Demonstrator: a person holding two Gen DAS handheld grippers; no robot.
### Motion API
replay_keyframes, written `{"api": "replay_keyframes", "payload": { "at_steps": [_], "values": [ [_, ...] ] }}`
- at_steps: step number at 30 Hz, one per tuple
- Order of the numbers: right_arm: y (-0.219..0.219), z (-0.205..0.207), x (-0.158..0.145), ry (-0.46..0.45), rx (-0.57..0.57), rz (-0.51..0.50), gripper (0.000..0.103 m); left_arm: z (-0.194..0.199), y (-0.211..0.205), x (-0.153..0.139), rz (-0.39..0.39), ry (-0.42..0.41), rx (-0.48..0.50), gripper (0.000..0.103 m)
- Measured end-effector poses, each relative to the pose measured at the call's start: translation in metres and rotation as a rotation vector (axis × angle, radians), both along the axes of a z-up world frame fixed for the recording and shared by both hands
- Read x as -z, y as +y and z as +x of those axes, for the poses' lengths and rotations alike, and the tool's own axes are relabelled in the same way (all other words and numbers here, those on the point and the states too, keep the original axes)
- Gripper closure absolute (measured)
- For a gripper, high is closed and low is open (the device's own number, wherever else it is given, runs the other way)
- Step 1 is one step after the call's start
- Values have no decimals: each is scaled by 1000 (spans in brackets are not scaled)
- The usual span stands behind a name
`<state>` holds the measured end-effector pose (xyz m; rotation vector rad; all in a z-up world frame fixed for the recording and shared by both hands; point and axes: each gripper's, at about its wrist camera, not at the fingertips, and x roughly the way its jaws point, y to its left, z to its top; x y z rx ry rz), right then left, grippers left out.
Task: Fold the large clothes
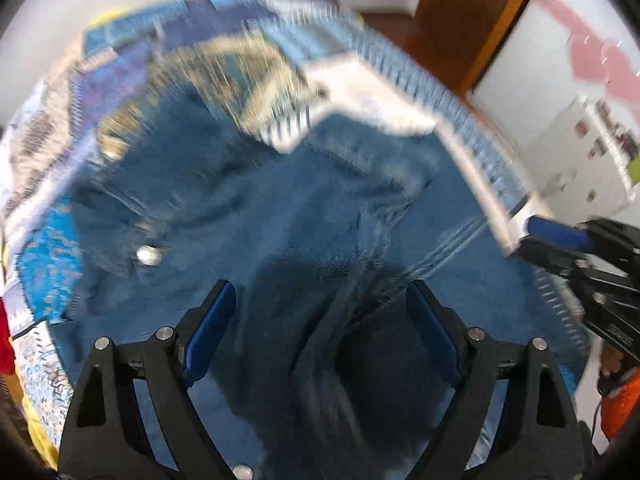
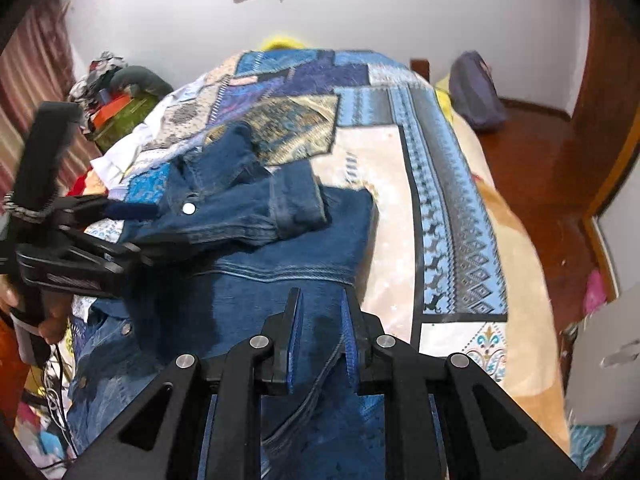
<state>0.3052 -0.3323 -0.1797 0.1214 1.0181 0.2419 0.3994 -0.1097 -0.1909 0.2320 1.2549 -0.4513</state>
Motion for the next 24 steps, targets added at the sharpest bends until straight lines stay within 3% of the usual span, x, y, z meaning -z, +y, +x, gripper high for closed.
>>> {"api": "replay_keyframes", "payload": {
  "at_steps": [2,4,5,6,7,13,14,16,17,21,22,24],
  "values": [
    [1,4,17,45,-1,3,88,8,-3,20,55,2,-10,18],
    [6,5,30,69,-21,-12,88,7,0,18,67,-65,-39,51],
    [9,2,35,56,-33,-30,88,6,2,13,73,-96,-41,59],
    [11,0,37,42,-44,-39,88,5,5,8,82,-127,-51,84],
    [11,-2,38,29,-53,-46,88,4,10,1,142,-184,-91,88],
    [7,-1,43,52,-50,-31,88,4,75,-39,145,-288,-255,91],
    [6,-1,44,56,-46,-29,88,2,93,-42,125,-278,-294,90],
    [8,-3,46,55,-50,-38,88,-1,120,-37,54,-221,-347,74],
    [10,-5,45,50,-58,-54,88,-8,135,-30,19,-181,-371,72],
    [20,-9,44,36,-73,-128,88,-46,176,9,13,-93,-437,63],
    [22,-10,44,33,-75,-143,88,-57,183,14,0,-74,-450,57],
    [25,-10,45,29,-75,-170,88,-79,204,37,-60,-11,-506,55]
  ]
}}
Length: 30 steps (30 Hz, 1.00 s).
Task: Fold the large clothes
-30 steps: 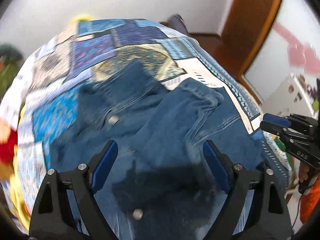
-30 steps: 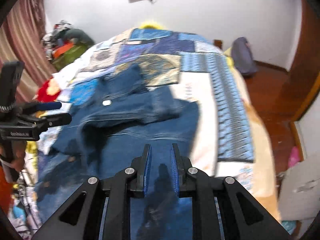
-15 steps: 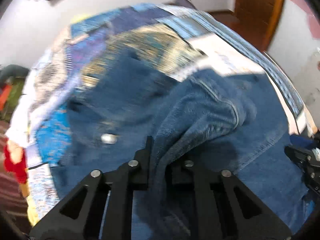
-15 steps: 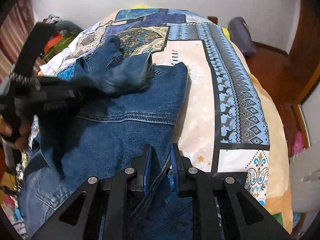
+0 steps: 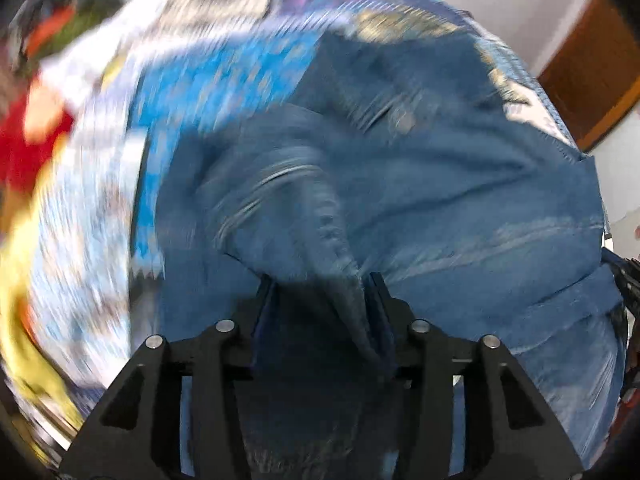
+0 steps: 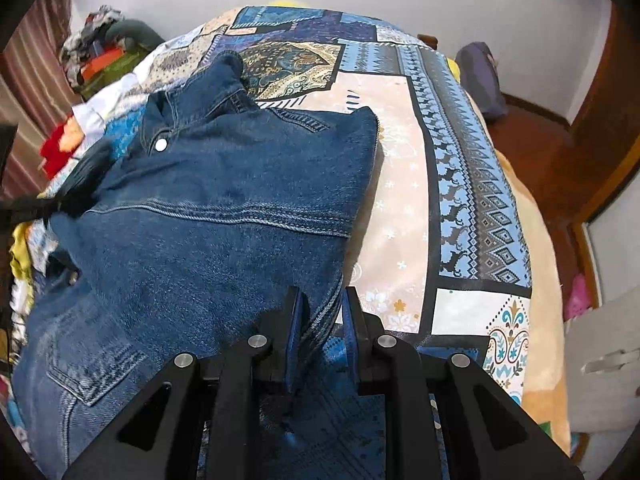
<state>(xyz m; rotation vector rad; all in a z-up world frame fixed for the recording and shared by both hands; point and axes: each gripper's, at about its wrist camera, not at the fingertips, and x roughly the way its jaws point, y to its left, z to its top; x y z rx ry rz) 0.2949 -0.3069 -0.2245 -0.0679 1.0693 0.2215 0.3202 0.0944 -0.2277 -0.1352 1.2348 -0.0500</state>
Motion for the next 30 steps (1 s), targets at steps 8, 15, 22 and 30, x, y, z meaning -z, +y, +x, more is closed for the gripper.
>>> {"api": "replay_keyframes", "payload": {
  "at_steps": [8,15,22,30],
  "values": [
    [3,0,-1,24,65,-14,88,-29,43,17,-240,7,-97,51],
    [1,4,-16,67,92,41,88,-7,21,-9,39,-94,-61,83],
    [-7,17,-58,-21,131,129,88,2,-17,-108,205,-410,52,94],
    [31,34,-69,-75,38,93,88,19,9,-141,173,-522,24,93]
  ]
}}
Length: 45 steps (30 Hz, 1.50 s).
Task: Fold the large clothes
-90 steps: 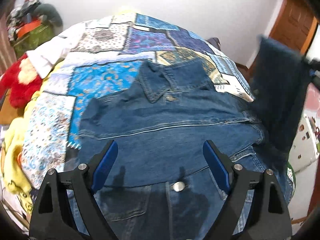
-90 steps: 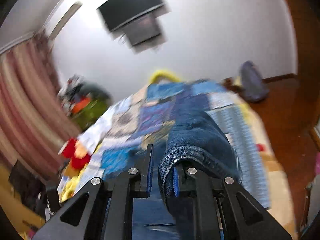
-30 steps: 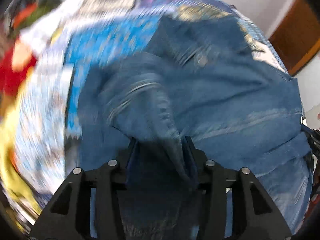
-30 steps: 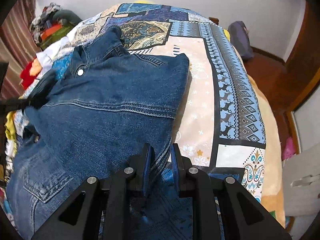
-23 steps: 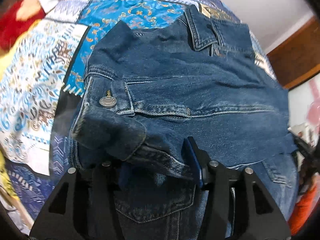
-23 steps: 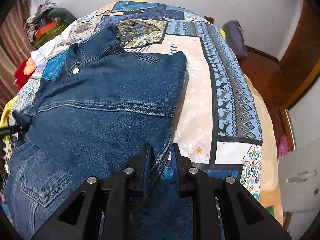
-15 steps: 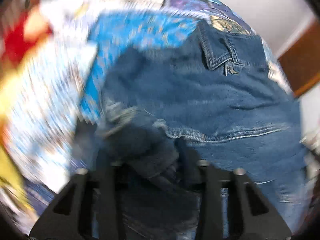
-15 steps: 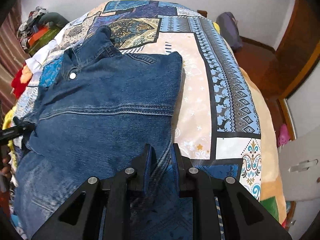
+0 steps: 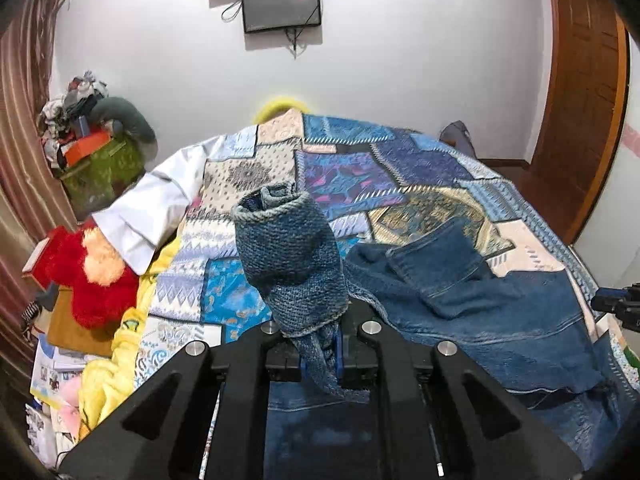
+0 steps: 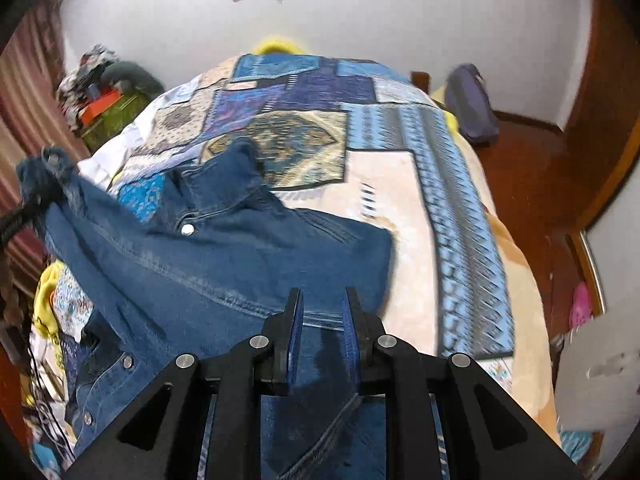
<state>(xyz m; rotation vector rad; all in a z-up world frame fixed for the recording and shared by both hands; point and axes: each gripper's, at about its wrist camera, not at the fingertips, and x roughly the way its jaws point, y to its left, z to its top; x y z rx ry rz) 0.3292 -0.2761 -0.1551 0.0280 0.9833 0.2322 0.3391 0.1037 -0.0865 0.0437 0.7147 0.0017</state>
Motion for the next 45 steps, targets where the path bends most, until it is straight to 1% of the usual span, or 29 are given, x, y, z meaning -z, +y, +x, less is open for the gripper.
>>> {"api": "replay_keyframes", "payload": {
  "at_steps": [1,2,3,4,5,6,7,8,10,11,13,14,16,19,21,22,25,27,28,29,30,31,32,33,35,36,37,42,45],
  "values": [
    [6,2,9,19,-17,0,88,3,4,11,-5,25,-3,92],
    [12,6,23,61,-32,-23,88,3,9,25,-6,63,-8,92],
    [17,9,35,99,-34,-54,88,4,16,43,1,115,-12,89],
    [23,12,53,137,-41,-97,88,5,18,56,5,147,-13,88],
    [26,10,61,123,-49,-120,88,5,24,75,7,202,-9,87],
    [28,6,62,89,-62,-138,88,1,26,90,12,245,-6,84],
    [31,2,62,55,-81,-163,88,-2,30,106,15,283,-4,79],
    [36,-3,62,34,-107,-204,88,-7,33,120,12,308,-4,76],
    [42,-8,63,13,-142,-266,88,-16,40,141,19,346,-31,61],
    [45,-10,64,3,-157,-295,88,-21,43,149,14,359,-43,59],
    [48,-11,63,-3,-163,-318,88,-29,53,157,-18,365,-66,45],
    [47,-10,62,-1,-152,-323,88,-34,59,159,-24,365,-87,44],
    [42,-10,61,-2,-123,-330,88,-43,73,160,-67,364,-104,30],
    [36,-12,61,-6,-100,-318,88,-57,86,155,-118,357,-100,22],
    [35,-15,61,-7,-89,-335,88,-64,87,150,-134,364,-94,19],
    [35,-16,61,-9,-82,-360,88,-68,87,148,-139,372,-88,19],
    [35,-23,61,-22,-71,-428,88,-76,86,143,-141,372,-86,19],
    [31,-28,62,-28,-67,-446,88,-79,85,142,-137,370,-89,19],
    [26,-29,64,-19,-59,-455,85,-81,85,140,-135,370,-91,19],
    [22,-29,66,-15,-51,-447,81,-83,85,139,-127,371,-97,19],
    [16,-30,66,-21,-28,-442,64,-85,85,138,-121,373,-102,19],
    [6,-29,66,-28,19,-446,35,-87,85,136,-111,376,-106,19],
    [-3,-27,65,-22,52,-430,23,-88,86,135,-95,378,-116,19],
    [-12,-25,65,-3,71,-384,15,-88,86,134,-84,379,-123,19],
    [-33,-22,65,63,93,-247,15,-90,89,129,-54,372,-137,19],
    [-42,-22,65,91,103,-192,15,-91,92,125,-46,366,-144,19],
    [-48,-22,64,106,111,-158,15,-92,94,123,-43,363,-148,19],
    [-62,-21,47,95,115,-37,15,-75,106,107,-38,342,-164,19],
    [-60,-11,35,71,114,22,15,-49,108,105,-32,359,-150,19]
  ]
}}
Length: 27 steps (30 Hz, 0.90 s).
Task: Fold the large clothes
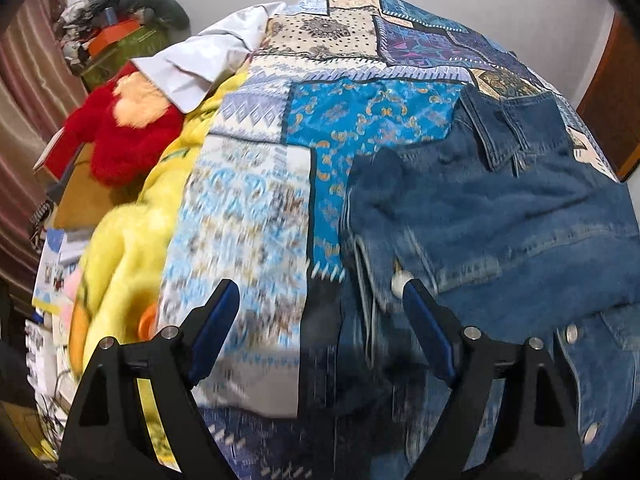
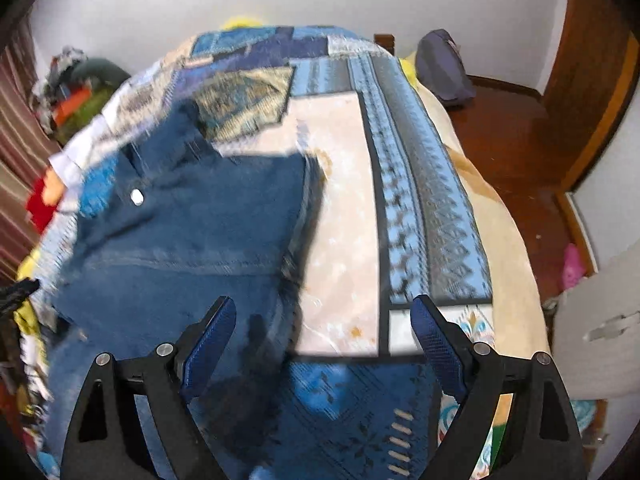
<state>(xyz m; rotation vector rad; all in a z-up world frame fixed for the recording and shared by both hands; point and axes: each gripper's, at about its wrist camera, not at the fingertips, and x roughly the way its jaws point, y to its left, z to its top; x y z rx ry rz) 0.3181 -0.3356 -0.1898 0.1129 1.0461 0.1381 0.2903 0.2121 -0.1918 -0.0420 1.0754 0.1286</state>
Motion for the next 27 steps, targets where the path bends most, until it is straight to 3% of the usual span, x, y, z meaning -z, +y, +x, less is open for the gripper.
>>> {"api": "replay_keyframes", "payload": {
  "at_steps": [3,9,11,13,15,18,21,22,27],
  "values": [
    [3,20,-8,-17,9,55,15,32,0,9,-7,31,10,19],
    [12,63,1,7,8,136,16,92,6,40,-132,113,15,19],
    [18,78,12,26,6,131,20,110,7,55,-178,147,18,26],
    [22,91,26,63,5,150,33,123,8,71,-238,190,21,40],
    [22,100,41,101,14,191,37,132,9,82,-284,218,23,51],
    [29,103,47,61,20,186,41,140,10,90,-315,184,11,63],
    [38,107,49,38,10,126,67,138,4,84,-263,122,13,69],
    [39,109,49,31,7,120,76,138,2,81,-243,107,19,75],
    [42,118,42,-7,-32,121,88,123,-13,51,-102,-18,47,88]
  ]
}}
